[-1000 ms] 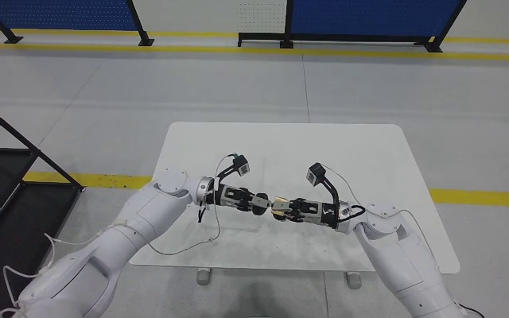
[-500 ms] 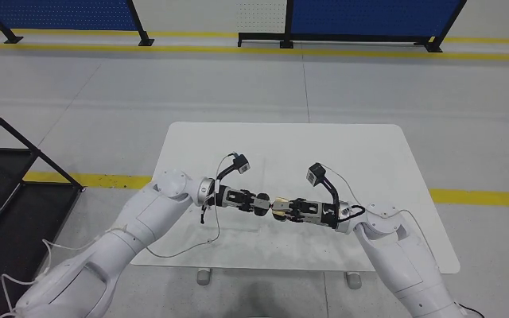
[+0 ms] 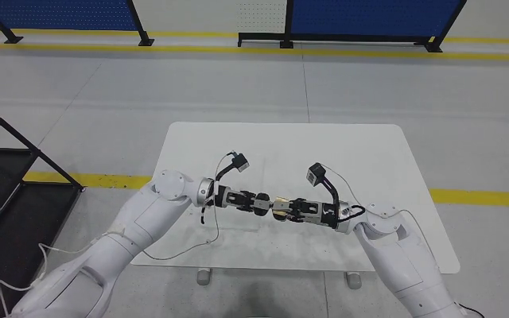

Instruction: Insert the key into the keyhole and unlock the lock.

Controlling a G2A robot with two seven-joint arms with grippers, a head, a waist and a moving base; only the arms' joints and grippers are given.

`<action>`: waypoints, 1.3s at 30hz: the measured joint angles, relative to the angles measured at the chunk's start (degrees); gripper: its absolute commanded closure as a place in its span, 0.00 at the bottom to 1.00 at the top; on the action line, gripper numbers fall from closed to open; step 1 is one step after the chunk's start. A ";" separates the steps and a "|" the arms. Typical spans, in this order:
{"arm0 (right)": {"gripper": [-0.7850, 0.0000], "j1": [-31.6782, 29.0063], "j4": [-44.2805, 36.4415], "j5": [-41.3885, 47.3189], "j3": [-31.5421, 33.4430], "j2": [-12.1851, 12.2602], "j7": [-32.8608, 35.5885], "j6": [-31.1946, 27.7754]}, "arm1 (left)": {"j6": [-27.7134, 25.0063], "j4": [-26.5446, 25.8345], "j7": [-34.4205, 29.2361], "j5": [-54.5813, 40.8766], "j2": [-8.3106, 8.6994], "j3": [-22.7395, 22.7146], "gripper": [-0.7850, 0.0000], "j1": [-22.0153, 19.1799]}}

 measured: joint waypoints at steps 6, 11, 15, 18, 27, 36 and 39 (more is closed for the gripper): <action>1.00 0.00 0.00 0.00 0.00 0.00 0.00 0.00 | -1.93 -1.03 1.95 2.44 0.31 -0.25 1.00 0.57; 1.00 0.00 0.00 0.01 0.00 0.00 0.00 0.00 | -3.00 -1.93 3.00 3.05 0.69 -0.62 1.00 1.02; 1.00 0.00 0.00 0.01 0.00 0.00 0.00 0.00 | -3.86 -2.81 3.88 3.71 1.05 -0.81 1.00 1.31; 1.00 0.00 0.00 0.01 0.00 0.00 0.00 0.00 | -4.47 -3.33 4.48 4.29 1.32 -0.90 1.00 1.43; 1.00 0.00 0.00 0.00 0.00 0.00 0.00 0.00 | -7.40 -4.57 7.41 7.72 2.20 -0.72 1.00 1.84; 1.00 0.00 0.00 0.01 0.00 0.00 0.00 0.00 | -9.43 -4.90 9.43 9.05 2.86 -0.28 1.00 1.83; 1.00 0.00 0.00 0.01 0.00 0.00 0.00 0.00 | -10.59 -5.02 10.60 10.51 3.08 -0.13 1.00 1.75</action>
